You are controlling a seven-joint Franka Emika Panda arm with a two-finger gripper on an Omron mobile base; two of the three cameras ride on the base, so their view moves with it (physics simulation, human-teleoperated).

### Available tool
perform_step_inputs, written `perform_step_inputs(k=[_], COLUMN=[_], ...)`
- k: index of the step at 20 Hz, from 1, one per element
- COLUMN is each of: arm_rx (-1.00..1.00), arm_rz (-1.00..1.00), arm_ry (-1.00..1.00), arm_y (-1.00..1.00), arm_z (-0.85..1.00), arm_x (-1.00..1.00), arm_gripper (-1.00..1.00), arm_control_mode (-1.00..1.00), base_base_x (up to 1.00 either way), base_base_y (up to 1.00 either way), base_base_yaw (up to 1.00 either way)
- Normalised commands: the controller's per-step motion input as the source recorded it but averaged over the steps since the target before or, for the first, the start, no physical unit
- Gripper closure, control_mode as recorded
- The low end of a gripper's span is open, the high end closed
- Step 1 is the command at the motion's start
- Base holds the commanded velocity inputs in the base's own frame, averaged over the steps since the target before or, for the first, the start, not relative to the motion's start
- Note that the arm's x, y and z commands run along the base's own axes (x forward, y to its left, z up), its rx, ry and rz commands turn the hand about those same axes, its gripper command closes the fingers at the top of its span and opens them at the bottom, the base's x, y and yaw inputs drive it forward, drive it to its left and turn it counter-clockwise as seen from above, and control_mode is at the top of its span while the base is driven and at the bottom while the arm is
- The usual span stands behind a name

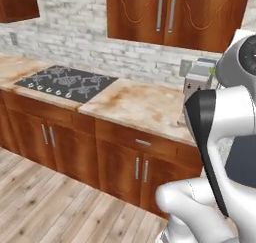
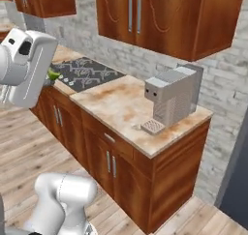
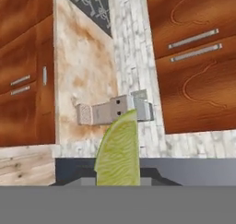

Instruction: There is a bowl on the dining counter. Grab a lemon wedge from the fridge and place it in the bowl. Then get the liquor bottle and glass cup from the cabinet and place them next to the bowl.

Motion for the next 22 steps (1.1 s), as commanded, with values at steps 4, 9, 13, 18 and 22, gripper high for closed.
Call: perform_step_inputs(k=[4,9,13,18,22], arm_rx=[0.00,0.00,0.00,0.00,0.00], arm_rz=[0.00,0.00,0.00,0.00,0.00], arm_ry=[0.00,0.00,0.00,0.00,0.00], arm_y=[0.00,0.00,0.00,0.00,0.00], arm_z=[0.00,0.00,0.00,0.00,0.00], arm_x=[0.00,0.00,0.00,0.00,0.00], arm_gripper=[1.00,1.00,1.00,1.00,1.00], arm_control_mode=[1.00,1.00,1.00,1.00,1.00], base_base_x=[-0.59,-1.00,-0.98,-0.83,-0.51], base_base_y=[-0.20,0.00,0.00,0.20,0.88], base_base_yaw=[0.67,0.62,0.57,0.31,0.09])
